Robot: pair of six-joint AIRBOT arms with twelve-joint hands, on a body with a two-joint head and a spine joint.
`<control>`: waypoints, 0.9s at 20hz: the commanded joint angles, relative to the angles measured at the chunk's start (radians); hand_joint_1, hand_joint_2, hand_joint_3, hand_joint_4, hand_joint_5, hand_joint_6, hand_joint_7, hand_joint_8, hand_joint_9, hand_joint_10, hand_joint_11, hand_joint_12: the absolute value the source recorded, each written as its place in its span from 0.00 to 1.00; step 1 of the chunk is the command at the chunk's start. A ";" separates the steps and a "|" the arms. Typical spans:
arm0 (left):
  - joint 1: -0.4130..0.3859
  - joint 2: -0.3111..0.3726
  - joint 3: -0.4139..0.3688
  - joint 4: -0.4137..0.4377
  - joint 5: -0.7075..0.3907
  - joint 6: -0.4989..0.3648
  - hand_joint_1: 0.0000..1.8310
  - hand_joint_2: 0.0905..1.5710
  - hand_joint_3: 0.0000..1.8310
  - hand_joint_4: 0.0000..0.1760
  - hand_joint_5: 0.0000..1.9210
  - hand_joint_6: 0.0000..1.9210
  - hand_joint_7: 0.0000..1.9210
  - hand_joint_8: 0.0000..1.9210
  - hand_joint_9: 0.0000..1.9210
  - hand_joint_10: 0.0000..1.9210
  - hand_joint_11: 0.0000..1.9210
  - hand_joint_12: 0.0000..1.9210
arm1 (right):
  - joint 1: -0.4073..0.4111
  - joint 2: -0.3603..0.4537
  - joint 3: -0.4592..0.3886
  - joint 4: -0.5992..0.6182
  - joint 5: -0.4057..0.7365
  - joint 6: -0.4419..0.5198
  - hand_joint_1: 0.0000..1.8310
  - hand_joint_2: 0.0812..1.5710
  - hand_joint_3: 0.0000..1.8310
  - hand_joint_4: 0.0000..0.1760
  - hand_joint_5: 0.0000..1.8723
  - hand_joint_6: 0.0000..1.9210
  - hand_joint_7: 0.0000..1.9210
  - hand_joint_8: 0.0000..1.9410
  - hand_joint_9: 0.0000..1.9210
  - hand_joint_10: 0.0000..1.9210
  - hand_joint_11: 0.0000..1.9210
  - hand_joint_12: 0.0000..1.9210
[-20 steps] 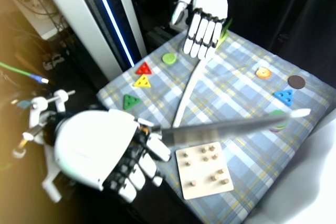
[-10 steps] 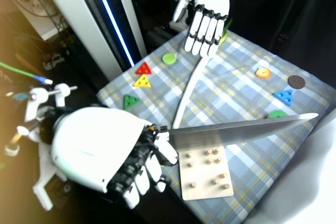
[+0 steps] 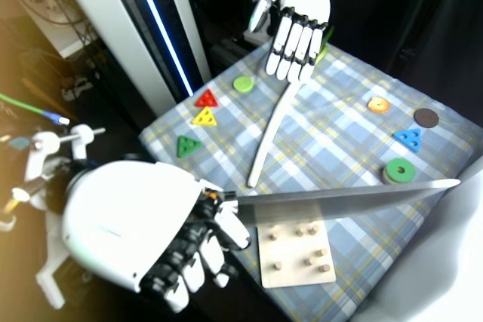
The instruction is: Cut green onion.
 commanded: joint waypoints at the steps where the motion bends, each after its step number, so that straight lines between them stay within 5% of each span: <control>1: -0.003 0.001 0.000 -0.022 -0.113 -0.005 0.00 0.90 0.00 0.00 0.14 0.00 0.14 0.00 0.12 0.00 0.00 0.21 | 0.016 0.010 0.012 0.037 0.103 0.001 0.14 0.93 0.00 0.95 0.48 1.00 0.63 1.00 0.73 1.00 0.74 1.00; 2: -0.001 0.004 -0.001 -0.026 -0.116 -0.005 0.00 0.90 0.00 0.00 0.14 0.00 0.15 0.00 0.12 0.00 0.00 0.21 | 0.016 0.008 0.015 0.041 0.099 0.001 0.19 0.95 0.00 0.28 0.32 1.00 0.55 1.00 0.69 1.00 0.72 1.00; 3: 0.000 0.005 -0.001 -0.029 -0.119 -0.005 0.00 0.90 0.00 0.00 0.14 0.00 0.15 0.00 0.12 0.00 0.00 0.21 | 0.015 0.008 0.015 0.044 0.098 0.001 0.19 0.95 0.00 0.28 0.32 1.00 0.55 1.00 0.69 1.00 0.72 1.00; 4: 0.001 0.005 -0.001 -0.031 -0.120 -0.005 0.00 0.90 0.00 0.00 0.13 0.00 0.13 0.00 0.10 0.00 0.00 0.14 | 0.014 0.007 0.014 0.044 0.098 0.001 0.24 0.95 0.00 0.11 0.25 1.00 0.53 1.00 0.68 1.00 0.70 1.00; 5: 0.001 0.005 -0.001 -0.032 -0.121 -0.005 0.00 0.90 0.00 0.00 0.13 0.00 0.13 0.00 0.10 0.00 0.00 0.12 | 0.010 0.005 0.011 0.044 0.098 0.001 0.19 0.94 0.00 0.08 0.28 1.00 0.49 1.00 0.62 1.00 0.65 1.00; 7: 0.001 0.005 -0.001 -0.032 -0.121 -0.005 0.00 0.90 0.00 0.00 0.13 0.00 0.13 0.00 0.10 0.00 0.00 0.12 | -0.001 0.002 0.006 0.047 0.098 0.001 0.17 0.94 0.00 0.10 0.29 1.00 0.48 1.00 0.60 1.00 0.64 1.00; 8: 0.001 0.005 -0.001 -0.032 -0.121 -0.005 0.00 0.90 0.00 0.00 0.15 0.00 0.14 0.00 0.12 0.00 0.00 0.14 | -0.008 0.001 0.004 0.052 0.098 0.001 0.14 0.94 0.00 0.78 0.37 1.00 0.57 1.00 0.63 1.00 0.60 1.00; 9: 0.001 0.005 -0.001 -0.032 -0.121 -0.005 0.00 0.90 0.00 0.00 0.15 0.00 0.14 0.00 0.12 0.00 0.00 0.11 | -0.013 0.001 0.004 0.057 0.098 0.001 0.17 0.96 0.00 0.92 0.48 1.00 0.62 1.00 0.69 1.00 0.68 1.00; 12: 0.000 0.004 -0.001 -0.033 -0.120 -0.005 0.00 0.89 0.00 0.00 0.15 0.00 0.15 0.00 0.12 0.00 0.00 0.15 | -0.036 0.000 0.005 0.069 0.098 0.001 0.14 0.97 0.00 1.00 0.49 1.00 0.66 1.00 0.74 1.00 0.75 1.00; 13: 0.000 0.004 -0.001 -0.033 -0.120 -0.005 0.00 0.89 0.00 0.00 0.14 0.00 0.14 0.00 0.11 0.00 0.00 0.13 | -0.040 0.000 0.006 0.072 0.098 0.001 0.13 0.97 0.00 1.00 0.45 1.00 0.65 1.00 0.73 1.00 0.74 1.00; 17: -0.002 0.002 0.000 -0.035 -0.119 -0.005 0.00 0.89 0.00 0.00 0.15 0.00 0.15 0.00 0.12 0.00 0.00 0.11 | -0.050 -0.001 0.008 0.062 0.075 0.001 0.12 0.98 0.00 1.00 0.55 1.00 0.68 1.00 0.75 1.00 0.74 1.00; 18: -0.003 0.001 0.001 -0.035 -0.119 -0.005 0.00 0.90 0.00 0.00 0.16 0.00 0.16 0.00 0.13 0.00 0.00 0.17 | -0.050 -0.002 0.008 0.058 0.072 0.001 0.12 0.96 0.00 1.00 0.51 1.00 0.62 1.00 0.70 1.00 0.71 1.00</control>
